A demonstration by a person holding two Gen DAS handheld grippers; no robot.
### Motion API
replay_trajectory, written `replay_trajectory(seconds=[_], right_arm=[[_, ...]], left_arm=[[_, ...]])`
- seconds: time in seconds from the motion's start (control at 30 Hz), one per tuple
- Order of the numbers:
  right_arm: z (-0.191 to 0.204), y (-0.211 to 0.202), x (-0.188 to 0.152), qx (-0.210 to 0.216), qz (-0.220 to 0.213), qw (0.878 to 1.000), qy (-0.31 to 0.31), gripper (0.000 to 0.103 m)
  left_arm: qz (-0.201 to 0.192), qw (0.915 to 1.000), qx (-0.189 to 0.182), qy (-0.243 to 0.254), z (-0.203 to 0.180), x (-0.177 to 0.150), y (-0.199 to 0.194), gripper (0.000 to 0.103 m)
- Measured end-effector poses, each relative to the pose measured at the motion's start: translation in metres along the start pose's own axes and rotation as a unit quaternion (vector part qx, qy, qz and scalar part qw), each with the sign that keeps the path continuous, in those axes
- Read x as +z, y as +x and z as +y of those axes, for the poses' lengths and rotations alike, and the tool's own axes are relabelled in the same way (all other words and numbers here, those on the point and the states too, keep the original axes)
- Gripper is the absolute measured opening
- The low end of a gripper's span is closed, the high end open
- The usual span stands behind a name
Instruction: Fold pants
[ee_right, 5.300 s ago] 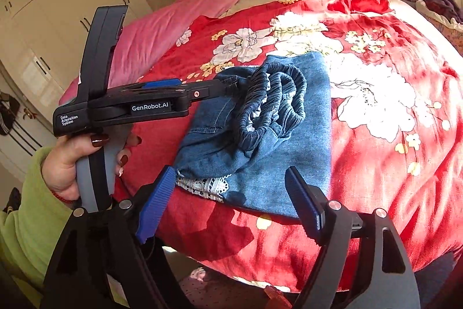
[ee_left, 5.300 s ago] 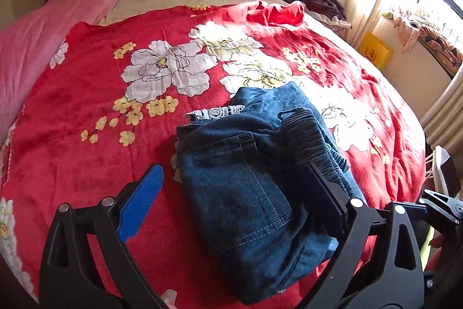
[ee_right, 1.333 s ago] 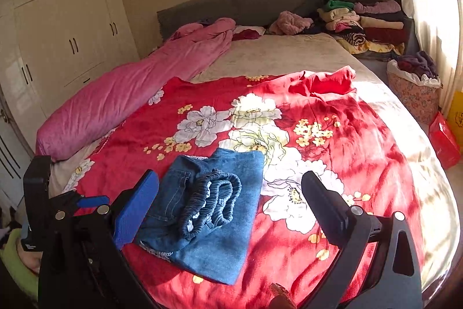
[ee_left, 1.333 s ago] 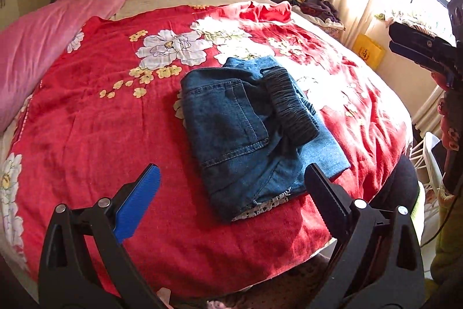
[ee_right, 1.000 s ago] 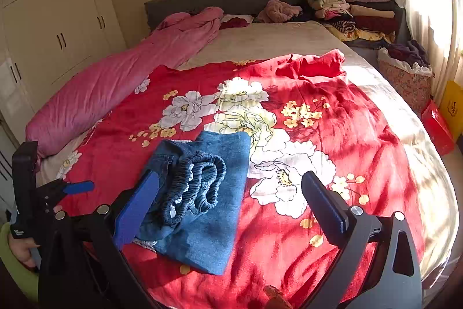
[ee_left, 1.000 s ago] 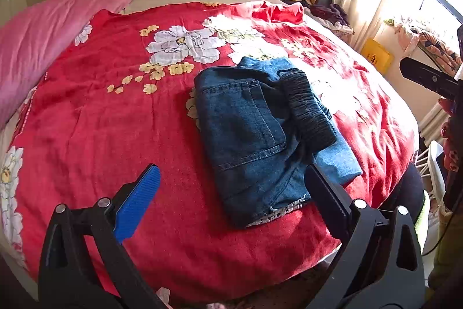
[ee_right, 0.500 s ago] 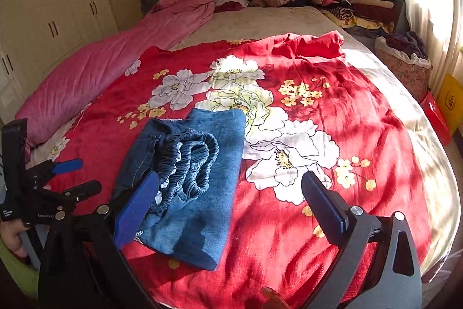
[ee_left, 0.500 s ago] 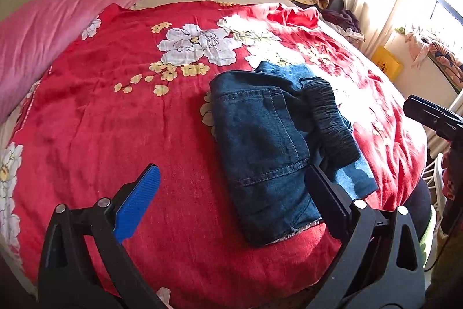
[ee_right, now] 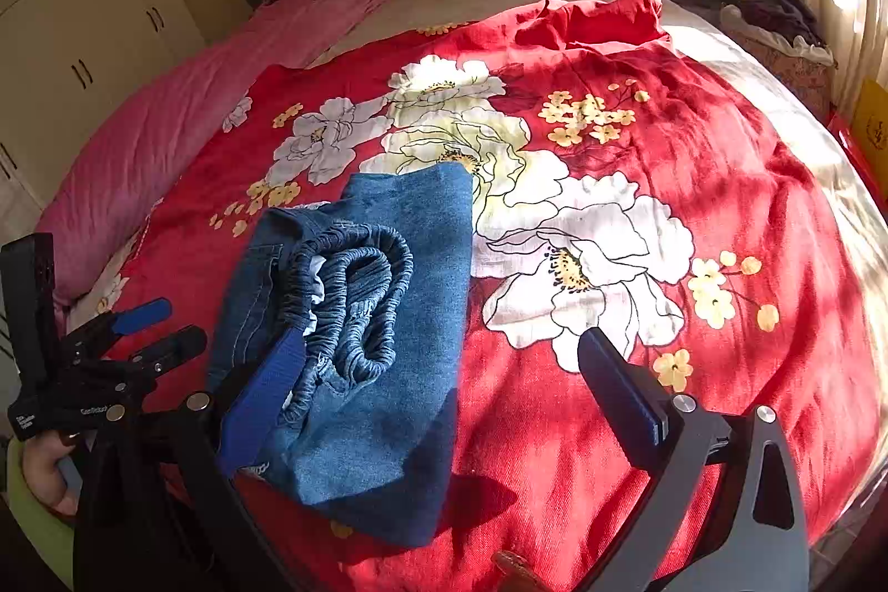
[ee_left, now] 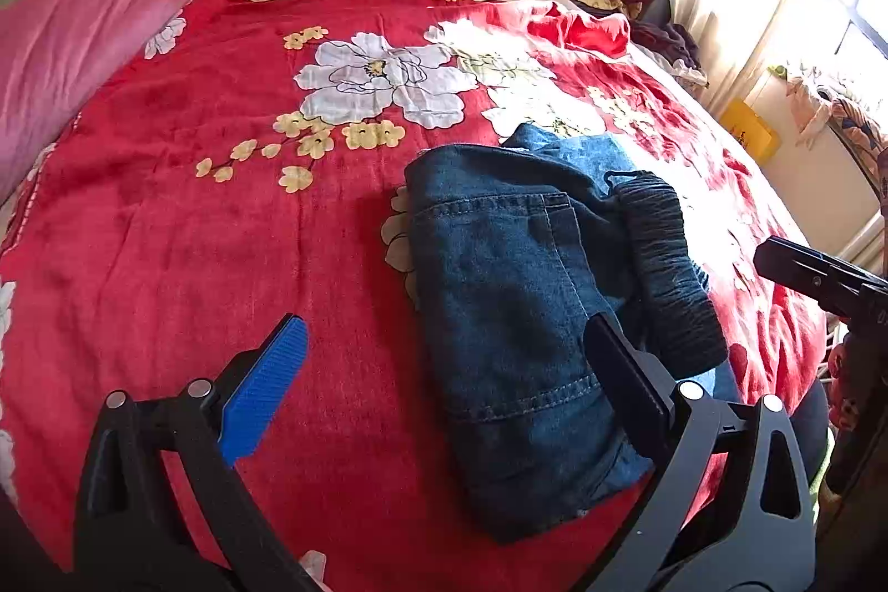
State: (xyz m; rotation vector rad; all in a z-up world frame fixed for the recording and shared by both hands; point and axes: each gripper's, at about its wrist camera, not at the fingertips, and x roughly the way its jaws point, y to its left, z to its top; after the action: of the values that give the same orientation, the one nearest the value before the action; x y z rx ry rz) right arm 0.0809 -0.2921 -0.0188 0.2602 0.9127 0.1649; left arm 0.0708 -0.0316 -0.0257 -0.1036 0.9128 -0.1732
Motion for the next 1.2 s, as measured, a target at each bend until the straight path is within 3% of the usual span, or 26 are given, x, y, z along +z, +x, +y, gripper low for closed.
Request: replay_trajectory(seconds=[0.2, 0.33, 0.8, 0.9, 0.93, 0.97, 1.03, 1.07, 1.2], right_arm=[[0.003, 0.018, 0.0, 0.016, 0.016, 1.0, -0.002, 0.097], [0.004, 0.033, -0.004, 0.018, 0.034, 0.999, -0.008, 0.08], [0.006, 0.064, -0.009, 0.073, 0.068, 0.995, -0.011, 0.08], [0.007, 0.07, -0.012, 0.082, 0.07, 0.994, -0.015, 0.077], [0.008, 0.071, -0.013, 0.087, 0.07, 0.994, -0.018, 0.068], [0.01, 0.071, -0.014, 0.094, 0.069, 0.993, -0.024, 0.052], [0.018, 0.067, -0.014, 0.099, 0.06, 0.992, -0.045, 0.038], [0.022, 0.063, -0.014, 0.097, 0.053, 0.992, -0.055, 0.035], [0.032, 0.05, -0.008, 0.095, 0.029, 0.992, -0.077, 0.031]], left_arm=[[0.015, 0.9998, -0.012, 0.006, -0.006, 0.001, 0.017, 0.093], [0.025, 0.9995, -0.016, 0.013, -0.011, -0.001, 0.027, 0.093], [0.042, 0.9985, -0.027, 0.022, -0.014, -0.004, 0.044, 0.093], [0.045, 0.9981, -0.036, 0.024, -0.016, -0.004, 0.047, 0.085], [0.045, 0.9978, -0.044, 0.023, -0.017, -0.004, 0.048, 0.076], [0.046, 0.9971, -0.057, 0.021, -0.018, -0.004, 0.05, 0.06], [0.042, 0.9969, -0.063, 0.023, -0.022, -0.003, 0.048, 0.052], [0.038, 0.9968, -0.065, 0.027, -0.024, -0.002, 0.045, 0.045], [0.022, 0.9968, -0.074, 0.018, -0.023, 0.004, 0.034, 0.034]])
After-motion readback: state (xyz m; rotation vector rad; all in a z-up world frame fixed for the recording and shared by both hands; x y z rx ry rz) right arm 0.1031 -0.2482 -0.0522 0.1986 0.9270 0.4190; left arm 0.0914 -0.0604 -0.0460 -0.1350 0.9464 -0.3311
